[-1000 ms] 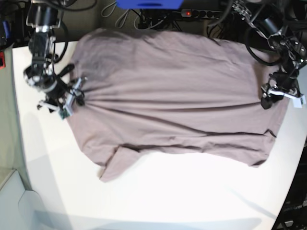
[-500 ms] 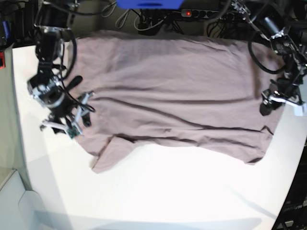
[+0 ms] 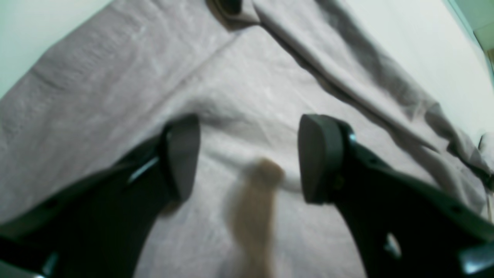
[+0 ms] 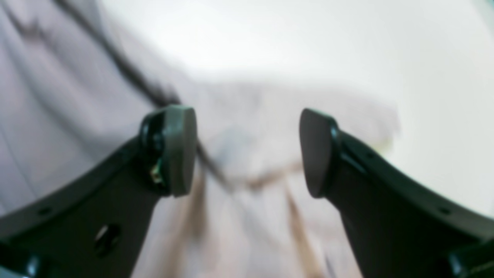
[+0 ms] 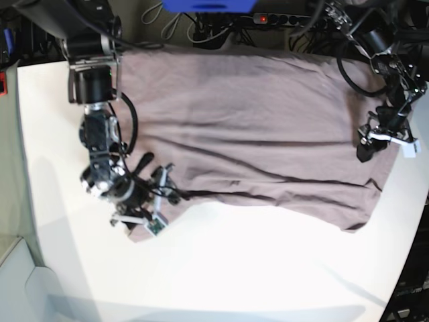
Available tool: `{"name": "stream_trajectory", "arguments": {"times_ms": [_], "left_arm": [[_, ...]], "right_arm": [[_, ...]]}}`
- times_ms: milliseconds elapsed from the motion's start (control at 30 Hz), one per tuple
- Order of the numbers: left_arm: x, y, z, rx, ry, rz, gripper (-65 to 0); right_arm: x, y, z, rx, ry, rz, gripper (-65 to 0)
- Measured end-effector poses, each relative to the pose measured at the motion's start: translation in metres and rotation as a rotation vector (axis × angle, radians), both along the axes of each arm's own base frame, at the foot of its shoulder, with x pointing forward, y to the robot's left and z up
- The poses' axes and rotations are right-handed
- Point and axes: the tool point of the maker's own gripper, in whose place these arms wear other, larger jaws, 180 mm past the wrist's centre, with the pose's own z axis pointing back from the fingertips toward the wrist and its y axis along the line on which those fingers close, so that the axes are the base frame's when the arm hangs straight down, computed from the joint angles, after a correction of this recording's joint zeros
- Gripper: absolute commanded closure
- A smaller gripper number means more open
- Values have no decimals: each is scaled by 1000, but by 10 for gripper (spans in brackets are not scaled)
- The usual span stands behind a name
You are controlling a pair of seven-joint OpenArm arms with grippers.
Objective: Layout the t-shirt on the table in an organized manner, then fold the t-shirt properly
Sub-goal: 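Grasp the shirt sleeve with the right gripper and pull it outward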
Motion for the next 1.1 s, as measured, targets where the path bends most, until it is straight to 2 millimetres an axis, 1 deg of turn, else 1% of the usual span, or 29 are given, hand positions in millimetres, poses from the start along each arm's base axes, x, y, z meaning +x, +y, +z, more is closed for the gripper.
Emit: {"name": "stream_trajectory", "arguments": {"times_ms": [67, 167, 233, 333, 533, 600, 633, 733, 867, 933, 1033, 1100], "left_arm": [[-1, 0, 0, -1, -4, 3, -404], [-2, 1, 0, -3, -7, 6, -404], [-2, 1, 0, -1, -4, 5, -404], [-2, 1, 0, 0, -4, 5, -404], [-2, 1, 0, -1, -5, 6, -404], [-2, 1, 0, -1, -4, 6, -404], [-2, 1, 0, -1, -4, 6, -404], [-2, 1, 0, 0, -4, 5, -404], [-2, 1, -1, 1, -3, 5, -404], [-3, 1, -1, 0, -3, 5, -404], [-4, 2, -1, 1, -3, 7, -404], [-6, 2, -2, -1, -10, 12, -404]], "right_arm": [[3, 6, 0, 24, -3, 8, -418], [1, 4, -9, 16, 23, 5, -418], [0, 4, -11, 17, 29, 5, -418], [0, 9, -14, 51, 25, 12, -417], [-8, 18, -35, 112, 62, 20, -416], [-8, 19, -38, 122, 72, 20, -402], [-6, 19, -39, 126, 73, 19, -381], [1, 21, -34, 139, 61, 22, -274], [9, 23, -19, 190, -8, 29, -77], [10, 23, -18, 196, -19, 31, 0], [15, 20, -13, 188, -27, 30, 0], [23, 15, -5, 180, -47, 27, 0]]}}
